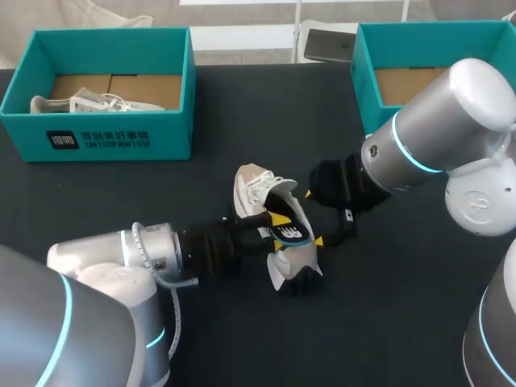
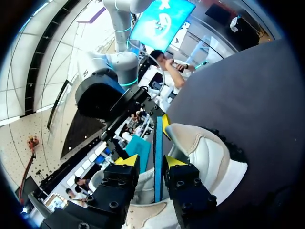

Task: Take the shoe out of the shoebox, open the shoe tongue, remove and reinsert the insole, then place the shoe into the shoebox

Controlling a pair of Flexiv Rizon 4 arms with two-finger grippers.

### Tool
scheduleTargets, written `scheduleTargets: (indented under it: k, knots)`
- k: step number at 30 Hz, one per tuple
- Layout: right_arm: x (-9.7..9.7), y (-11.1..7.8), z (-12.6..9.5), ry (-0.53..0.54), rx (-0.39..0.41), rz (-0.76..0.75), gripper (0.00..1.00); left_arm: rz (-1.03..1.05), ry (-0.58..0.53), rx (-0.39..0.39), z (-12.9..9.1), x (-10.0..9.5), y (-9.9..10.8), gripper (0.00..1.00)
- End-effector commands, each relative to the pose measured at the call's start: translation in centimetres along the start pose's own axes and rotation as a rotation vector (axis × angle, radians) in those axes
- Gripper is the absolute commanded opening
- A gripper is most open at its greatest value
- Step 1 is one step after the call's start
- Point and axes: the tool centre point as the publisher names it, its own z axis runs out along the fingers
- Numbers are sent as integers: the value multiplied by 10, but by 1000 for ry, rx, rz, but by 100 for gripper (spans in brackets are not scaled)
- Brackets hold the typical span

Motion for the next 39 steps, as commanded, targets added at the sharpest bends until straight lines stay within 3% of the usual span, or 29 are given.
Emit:
scheduleTargets:
  k: [1,6,8,10,11,12,23,27,29,32,39]
  knots:
    - [1,1,2,-5,5,1,100,15,-8,9,-11,-2,-11,36]
    - [1,1,2,-5,5,1,100,21,-17,30,-9,-2,-19,33]
    - [1,1,2,-5,5,1,100,19,-7,39,-5,2,-20,27]
    - [1,1,2,-5,5,1,100,12,7,42,-1,6,-19,18]
    - [1,1,2,-5,5,1,100,12,10,42,1,8,-18,4]
    - [1,1,2,-5,5,1,100,11,11,42,3,10,-17,0]
    - [1,1,2,-5,5,1,100,3,4,-42,2,12,19,0]
    - [1,1,2,-5,5,1,100,-4,-3,-28,-2,11,11,0]
    - [1,1,2,-5,5,1,100,0,-6,-19,-4,9,6,15]
    - [1,1,2,-5,5,1,100,8,-17,-3,-6,5,-2,24]
    - [1,1,2,-5,5,1,100,25,-48,26,-10,-6,-14,29]
